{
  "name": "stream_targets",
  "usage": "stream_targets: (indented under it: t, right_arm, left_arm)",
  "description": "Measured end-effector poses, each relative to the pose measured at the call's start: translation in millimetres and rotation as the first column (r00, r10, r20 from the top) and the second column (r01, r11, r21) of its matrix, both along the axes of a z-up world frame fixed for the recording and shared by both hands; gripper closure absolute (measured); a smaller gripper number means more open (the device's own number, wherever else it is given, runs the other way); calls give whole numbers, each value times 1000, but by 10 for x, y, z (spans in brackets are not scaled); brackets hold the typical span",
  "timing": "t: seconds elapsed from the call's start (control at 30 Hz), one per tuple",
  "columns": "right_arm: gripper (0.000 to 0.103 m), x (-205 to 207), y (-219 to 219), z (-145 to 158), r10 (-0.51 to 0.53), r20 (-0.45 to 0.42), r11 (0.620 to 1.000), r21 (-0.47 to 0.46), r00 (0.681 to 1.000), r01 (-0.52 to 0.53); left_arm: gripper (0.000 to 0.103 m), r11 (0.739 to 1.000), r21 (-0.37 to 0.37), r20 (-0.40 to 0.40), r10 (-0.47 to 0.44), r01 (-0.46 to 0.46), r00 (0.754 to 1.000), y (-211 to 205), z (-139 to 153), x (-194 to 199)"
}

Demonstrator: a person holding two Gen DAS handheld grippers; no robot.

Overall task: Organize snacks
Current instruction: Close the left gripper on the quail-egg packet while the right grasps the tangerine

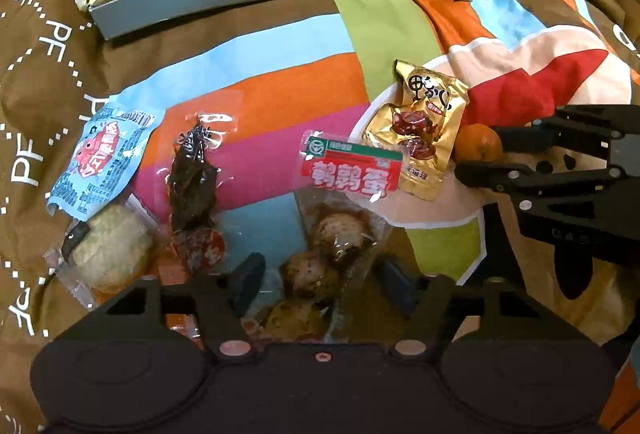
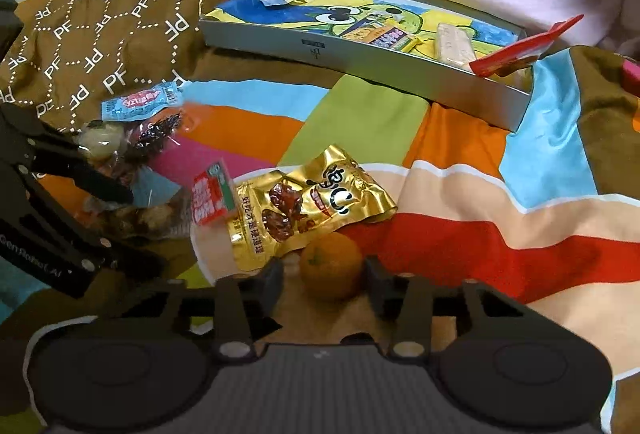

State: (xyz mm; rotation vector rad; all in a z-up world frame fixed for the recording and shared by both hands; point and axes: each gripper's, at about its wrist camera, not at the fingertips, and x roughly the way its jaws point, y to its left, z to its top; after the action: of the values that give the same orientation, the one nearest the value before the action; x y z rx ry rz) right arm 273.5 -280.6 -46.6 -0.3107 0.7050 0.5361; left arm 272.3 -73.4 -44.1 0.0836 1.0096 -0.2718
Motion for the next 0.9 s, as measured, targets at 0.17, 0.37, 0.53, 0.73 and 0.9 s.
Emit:
stream_targets:
  t: [0.17,0.37,0.53,0.73,0.9]
  right_arm:
    - [65,-22,-7,4,12,-11,1000,5,1000,-12]
    - [66,-45,34,-37,68,-75,998,17,995,-66]
    - [66,-19,-3,-40,51,-89,997,62,995,-46]
    - [66,-57,34,-48,56,-61,997,47,997,-53]
    - [66,-97,74,-49,66,-39,997,32,997,-65]
  left_arm:
    - [51,1000,22,-33,10,-9,999,-43,5,7]
    - [52,996,-37,-53,81,-83,995,27,-9,-24]
    - [49,989,-68,-43,129,-132,991,30,-51,-29]
    - [56,990,-41,-49,129,-131,990,-15,-50,-5]
    - [60,987,-57,-66,147,-150,987,-7,-29,6]
